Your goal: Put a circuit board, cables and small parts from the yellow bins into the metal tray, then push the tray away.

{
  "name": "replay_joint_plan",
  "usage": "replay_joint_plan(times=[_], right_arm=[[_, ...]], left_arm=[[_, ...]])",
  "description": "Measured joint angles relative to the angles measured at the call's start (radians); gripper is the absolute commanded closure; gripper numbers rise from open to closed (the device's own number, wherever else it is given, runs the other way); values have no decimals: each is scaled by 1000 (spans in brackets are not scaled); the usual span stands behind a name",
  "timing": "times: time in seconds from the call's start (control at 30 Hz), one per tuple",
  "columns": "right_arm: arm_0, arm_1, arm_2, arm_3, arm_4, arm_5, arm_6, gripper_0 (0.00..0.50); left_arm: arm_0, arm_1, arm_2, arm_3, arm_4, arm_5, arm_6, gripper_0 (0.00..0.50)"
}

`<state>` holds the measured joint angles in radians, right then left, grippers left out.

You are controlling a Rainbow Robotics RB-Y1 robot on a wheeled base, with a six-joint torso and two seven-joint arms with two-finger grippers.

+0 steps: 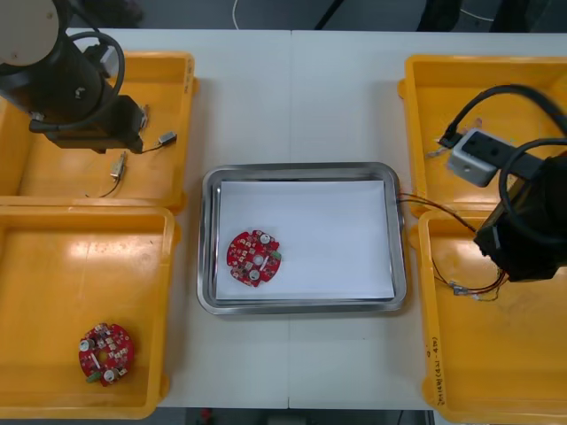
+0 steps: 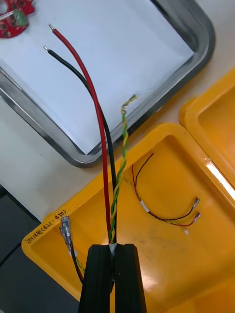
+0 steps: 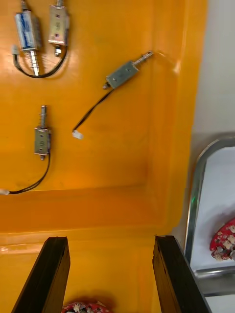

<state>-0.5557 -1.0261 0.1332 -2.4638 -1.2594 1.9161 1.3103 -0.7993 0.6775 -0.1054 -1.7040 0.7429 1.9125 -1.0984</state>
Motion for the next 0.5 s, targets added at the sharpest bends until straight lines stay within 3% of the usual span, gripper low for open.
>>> replay_joint_plan(times=[0.13, 0.33, 0.5], right_arm=[[-48, 4, 90, 0, 33, -8, 1, 500], [-98, 39, 189, 0, 105, -55, 4, 500], [-146, 74, 298, 0, 198, -92, 48, 500]], left_arm=[[0, 0, 33, 48, -34, 0, -109, 0], [0, 0, 57, 130, -62, -21, -386, 0], [0, 0, 59, 196, -63, -103, -399, 0]])
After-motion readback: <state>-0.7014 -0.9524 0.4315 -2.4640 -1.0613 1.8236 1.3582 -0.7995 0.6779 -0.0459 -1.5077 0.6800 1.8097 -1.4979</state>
